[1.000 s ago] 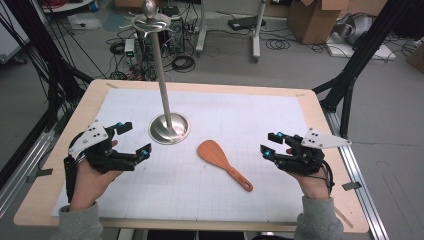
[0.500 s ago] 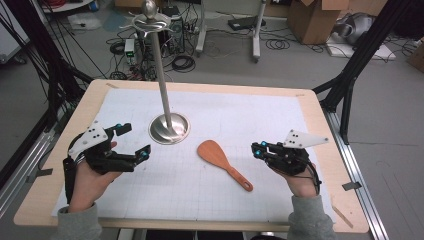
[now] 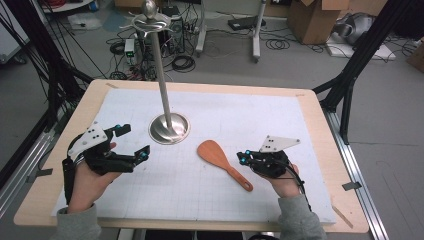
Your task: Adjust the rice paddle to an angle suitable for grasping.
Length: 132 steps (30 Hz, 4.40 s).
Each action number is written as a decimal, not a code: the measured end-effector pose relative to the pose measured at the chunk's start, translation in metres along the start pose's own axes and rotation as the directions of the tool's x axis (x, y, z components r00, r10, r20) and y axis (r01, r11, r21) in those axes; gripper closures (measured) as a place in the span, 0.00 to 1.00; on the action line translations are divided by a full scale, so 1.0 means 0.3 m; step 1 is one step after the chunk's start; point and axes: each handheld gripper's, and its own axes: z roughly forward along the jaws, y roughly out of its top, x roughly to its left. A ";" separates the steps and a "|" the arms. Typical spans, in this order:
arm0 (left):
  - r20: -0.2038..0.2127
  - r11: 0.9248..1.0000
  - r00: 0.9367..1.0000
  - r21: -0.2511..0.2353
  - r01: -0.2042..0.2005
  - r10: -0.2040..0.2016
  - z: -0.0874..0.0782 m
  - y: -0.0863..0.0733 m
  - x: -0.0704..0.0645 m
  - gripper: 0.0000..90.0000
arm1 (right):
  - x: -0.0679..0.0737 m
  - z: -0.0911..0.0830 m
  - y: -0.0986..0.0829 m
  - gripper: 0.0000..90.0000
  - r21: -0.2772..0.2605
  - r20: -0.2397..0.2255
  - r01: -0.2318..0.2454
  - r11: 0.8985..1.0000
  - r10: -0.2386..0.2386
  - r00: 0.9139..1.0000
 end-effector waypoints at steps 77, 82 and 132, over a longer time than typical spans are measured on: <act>-0.050 0.998 0.998 0.053 0.033 -0.031 -0.056 -0.059 0.007 0.03 | -0.121 0.229 -0.037 1.00 0.159 0.116 -0.116 0.980 0.098 0.988; -0.055 0.998 0.998 0.052 0.034 -0.031 -0.062 -0.060 0.009 0.03 | -0.151 0.277 -0.027 1.00 0.152 0.126 -0.147 0.977 0.129 0.984; -0.061 0.998 0.997 0.028 0.047 -0.045 -0.082 -0.059 0.021 0.03 | 0.076 0.381 0.039 0.99 0.357 -0.150 0.083 0.930 -0.031 0.988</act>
